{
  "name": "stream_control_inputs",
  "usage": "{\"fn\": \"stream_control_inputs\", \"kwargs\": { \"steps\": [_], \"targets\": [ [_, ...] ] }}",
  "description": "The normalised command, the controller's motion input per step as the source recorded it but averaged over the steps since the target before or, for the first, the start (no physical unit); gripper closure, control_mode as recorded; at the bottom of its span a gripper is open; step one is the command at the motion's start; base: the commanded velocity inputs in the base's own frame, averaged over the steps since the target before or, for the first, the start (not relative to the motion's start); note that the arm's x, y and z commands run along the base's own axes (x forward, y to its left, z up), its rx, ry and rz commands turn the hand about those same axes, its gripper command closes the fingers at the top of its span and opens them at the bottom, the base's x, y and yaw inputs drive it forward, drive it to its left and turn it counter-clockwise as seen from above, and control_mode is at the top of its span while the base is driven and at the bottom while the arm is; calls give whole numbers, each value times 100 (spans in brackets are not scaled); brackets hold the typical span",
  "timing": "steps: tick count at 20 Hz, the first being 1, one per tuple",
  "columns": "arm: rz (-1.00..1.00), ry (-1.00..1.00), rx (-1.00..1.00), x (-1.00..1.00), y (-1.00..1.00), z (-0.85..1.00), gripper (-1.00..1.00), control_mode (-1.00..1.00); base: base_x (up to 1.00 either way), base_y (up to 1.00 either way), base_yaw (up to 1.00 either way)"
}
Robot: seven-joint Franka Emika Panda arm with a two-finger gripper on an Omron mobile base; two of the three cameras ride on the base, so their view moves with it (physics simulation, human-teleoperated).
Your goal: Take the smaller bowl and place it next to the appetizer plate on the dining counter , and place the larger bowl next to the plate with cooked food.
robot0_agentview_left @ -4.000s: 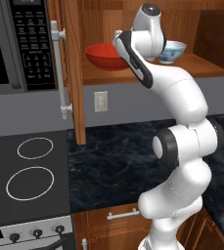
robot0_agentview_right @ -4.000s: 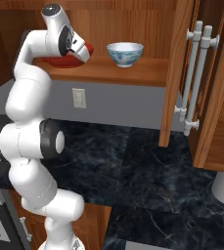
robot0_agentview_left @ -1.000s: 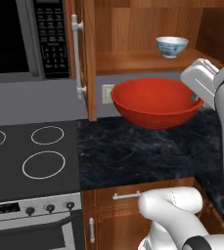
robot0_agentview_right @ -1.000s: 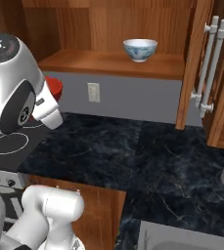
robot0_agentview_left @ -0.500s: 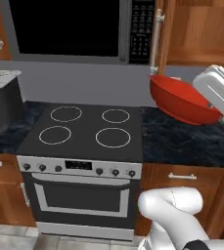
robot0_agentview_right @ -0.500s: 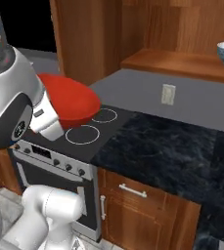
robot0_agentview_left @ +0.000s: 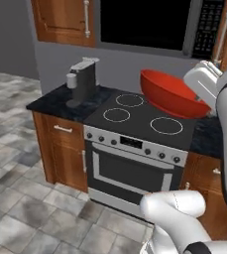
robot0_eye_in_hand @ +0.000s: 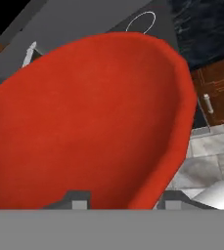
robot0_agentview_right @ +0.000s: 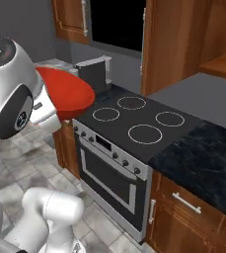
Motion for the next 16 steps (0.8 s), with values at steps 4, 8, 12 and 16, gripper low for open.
{"fn": "stream_control_inputs", "kwargs": {
  "steps": [4, 8, 12, 16],
  "targets": [
    [0, 0, 0, 0, 0, 0, 100, 100, -80, 58, 54],
    [0, 0, 0, 0, 0, 0, 100, 100, -71, 61, 55],
    [0, 0, 0, 0, 0, 0, 100, 100, -37, 57, 57],
    [0, 0, 0, 0, 0, 0, 100, 100, 8, 42, 52]
  ]
}}
